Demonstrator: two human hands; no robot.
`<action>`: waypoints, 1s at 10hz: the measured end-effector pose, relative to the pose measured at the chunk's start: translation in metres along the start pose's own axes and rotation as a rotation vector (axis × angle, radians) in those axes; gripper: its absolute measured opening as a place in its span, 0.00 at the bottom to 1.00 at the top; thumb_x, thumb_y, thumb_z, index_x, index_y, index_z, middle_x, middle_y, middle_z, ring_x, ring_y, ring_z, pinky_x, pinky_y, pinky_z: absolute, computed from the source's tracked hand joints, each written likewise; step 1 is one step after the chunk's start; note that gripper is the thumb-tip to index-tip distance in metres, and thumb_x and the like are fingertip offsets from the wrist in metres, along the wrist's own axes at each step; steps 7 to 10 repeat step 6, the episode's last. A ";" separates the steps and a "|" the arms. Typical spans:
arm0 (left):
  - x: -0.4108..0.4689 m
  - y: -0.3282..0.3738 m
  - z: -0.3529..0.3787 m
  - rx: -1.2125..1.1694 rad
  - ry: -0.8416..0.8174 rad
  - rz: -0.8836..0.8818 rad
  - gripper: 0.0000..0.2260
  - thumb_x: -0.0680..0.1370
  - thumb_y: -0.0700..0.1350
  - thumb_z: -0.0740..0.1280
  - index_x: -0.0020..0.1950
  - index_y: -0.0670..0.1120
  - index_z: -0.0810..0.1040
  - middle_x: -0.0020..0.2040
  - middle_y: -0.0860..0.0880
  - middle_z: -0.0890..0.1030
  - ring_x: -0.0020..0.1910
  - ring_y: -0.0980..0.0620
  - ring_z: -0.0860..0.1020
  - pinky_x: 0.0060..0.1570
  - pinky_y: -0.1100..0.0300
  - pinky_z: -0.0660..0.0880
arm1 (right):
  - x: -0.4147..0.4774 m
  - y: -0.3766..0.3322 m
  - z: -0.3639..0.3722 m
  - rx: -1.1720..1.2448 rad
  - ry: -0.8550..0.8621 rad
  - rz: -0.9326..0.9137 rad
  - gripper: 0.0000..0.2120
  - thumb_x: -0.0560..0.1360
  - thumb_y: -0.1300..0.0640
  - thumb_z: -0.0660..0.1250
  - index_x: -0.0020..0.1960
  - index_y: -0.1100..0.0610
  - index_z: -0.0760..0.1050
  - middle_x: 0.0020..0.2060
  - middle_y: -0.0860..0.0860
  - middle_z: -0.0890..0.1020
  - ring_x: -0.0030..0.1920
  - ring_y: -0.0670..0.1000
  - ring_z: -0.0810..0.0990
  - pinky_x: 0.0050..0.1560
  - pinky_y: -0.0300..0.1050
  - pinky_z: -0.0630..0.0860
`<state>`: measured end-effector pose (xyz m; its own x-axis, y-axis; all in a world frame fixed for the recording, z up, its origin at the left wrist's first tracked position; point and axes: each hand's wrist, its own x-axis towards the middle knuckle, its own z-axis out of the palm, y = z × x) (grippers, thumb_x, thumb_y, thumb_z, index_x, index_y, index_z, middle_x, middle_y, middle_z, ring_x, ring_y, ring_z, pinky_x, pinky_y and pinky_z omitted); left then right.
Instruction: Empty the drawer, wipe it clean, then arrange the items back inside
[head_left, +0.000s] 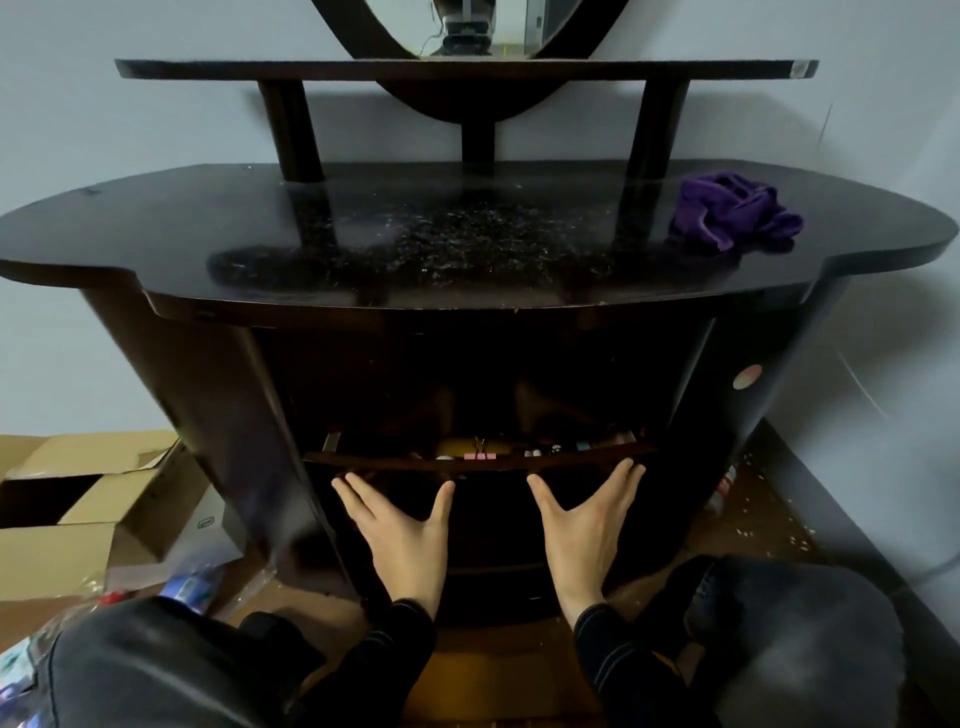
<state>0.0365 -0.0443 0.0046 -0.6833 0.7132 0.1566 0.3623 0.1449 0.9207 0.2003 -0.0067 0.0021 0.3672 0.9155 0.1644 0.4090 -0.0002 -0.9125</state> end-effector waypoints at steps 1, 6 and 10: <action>0.018 0.005 0.009 0.006 -0.025 -0.002 0.54 0.71 0.64 0.72 0.82 0.45 0.41 0.82 0.50 0.40 0.81 0.44 0.47 0.71 0.43 0.68 | 0.016 -0.004 0.011 -0.001 -0.017 -0.006 0.58 0.68 0.34 0.74 0.82 0.52 0.40 0.82 0.51 0.43 0.80 0.58 0.53 0.65 0.48 0.73; 0.038 0.005 -0.018 0.187 0.011 -0.023 0.32 0.76 0.53 0.72 0.76 0.45 0.64 0.73 0.44 0.65 0.66 0.43 0.72 0.53 0.53 0.73 | 0.037 -0.019 -0.023 -0.185 -0.299 0.084 0.37 0.78 0.46 0.70 0.80 0.55 0.56 0.76 0.52 0.65 0.71 0.56 0.72 0.61 0.52 0.76; 0.038 0.005 -0.018 0.187 0.011 -0.023 0.32 0.76 0.53 0.72 0.76 0.45 0.64 0.73 0.44 0.65 0.66 0.43 0.72 0.53 0.53 0.73 | 0.037 -0.019 -0.023 -0.185 -0.299 0.084 0.37 0.78 0.46 0.70 0.80 0.55 0.56 0.76 0.52 0.65 0.71 0.56 0.72 0.61 0.52 0.76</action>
